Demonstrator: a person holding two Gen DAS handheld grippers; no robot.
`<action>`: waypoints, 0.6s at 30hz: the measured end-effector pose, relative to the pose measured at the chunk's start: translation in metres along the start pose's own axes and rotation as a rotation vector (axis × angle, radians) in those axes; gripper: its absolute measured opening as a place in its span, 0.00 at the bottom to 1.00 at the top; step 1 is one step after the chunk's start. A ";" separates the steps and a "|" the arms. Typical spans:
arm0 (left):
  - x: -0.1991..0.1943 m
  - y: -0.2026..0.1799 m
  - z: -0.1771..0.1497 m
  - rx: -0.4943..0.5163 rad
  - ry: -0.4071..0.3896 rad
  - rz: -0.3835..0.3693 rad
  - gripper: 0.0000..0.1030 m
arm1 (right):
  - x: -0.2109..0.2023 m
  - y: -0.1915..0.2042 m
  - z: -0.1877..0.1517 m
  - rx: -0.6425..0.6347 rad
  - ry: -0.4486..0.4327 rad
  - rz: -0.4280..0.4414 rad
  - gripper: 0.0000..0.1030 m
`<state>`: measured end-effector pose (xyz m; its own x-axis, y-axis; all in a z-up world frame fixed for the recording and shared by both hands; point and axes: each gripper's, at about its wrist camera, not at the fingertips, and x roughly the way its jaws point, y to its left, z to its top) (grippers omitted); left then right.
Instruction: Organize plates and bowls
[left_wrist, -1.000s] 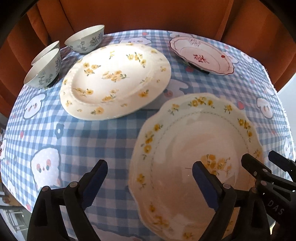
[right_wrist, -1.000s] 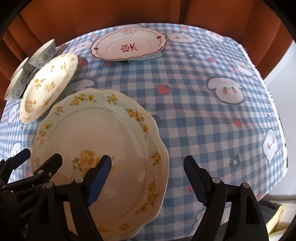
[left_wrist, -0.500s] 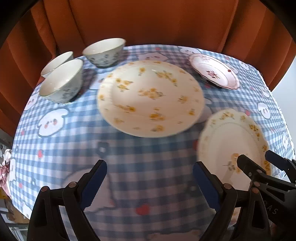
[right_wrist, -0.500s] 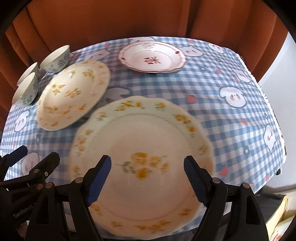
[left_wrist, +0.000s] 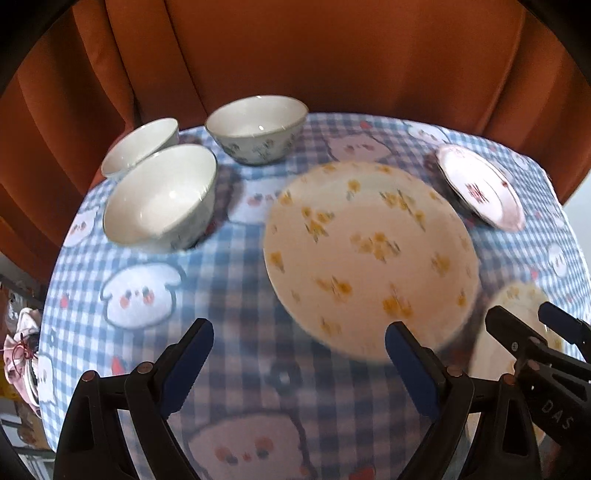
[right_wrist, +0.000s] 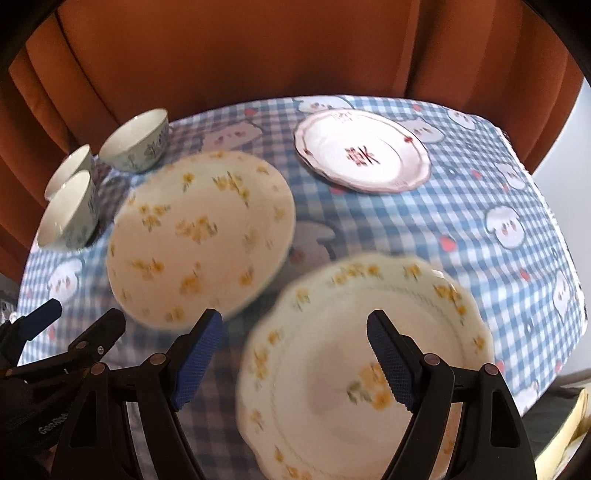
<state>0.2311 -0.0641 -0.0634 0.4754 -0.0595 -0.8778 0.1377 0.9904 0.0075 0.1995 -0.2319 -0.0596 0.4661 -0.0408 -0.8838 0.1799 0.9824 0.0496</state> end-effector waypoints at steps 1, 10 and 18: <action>0.004 0.001 0.006 -0.009 -0.002 0.008 0.92 | 0.003 0.002 0.006 -0.005 -0.007 0.006 0.81; 0.046 0.000 0.047 -0.072 0.016 0.052 0.92 | 0.045 0.008 0.062 -0.015 -0.012 0.040 0.81; 0.089 -0.010 0.058 -0.092 0.073 0.077 0.90 | 0.094 0.000 0.085 -0.027 0.035 0.046 0.81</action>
<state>0.3227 -0.0861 -0.1139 0.4161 0.0230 -0.9090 0.0212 0.9992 0.0350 0.3167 -0.2516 -0.1031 0.4429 0.0107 -0.8965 0.1355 0.9876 0.0787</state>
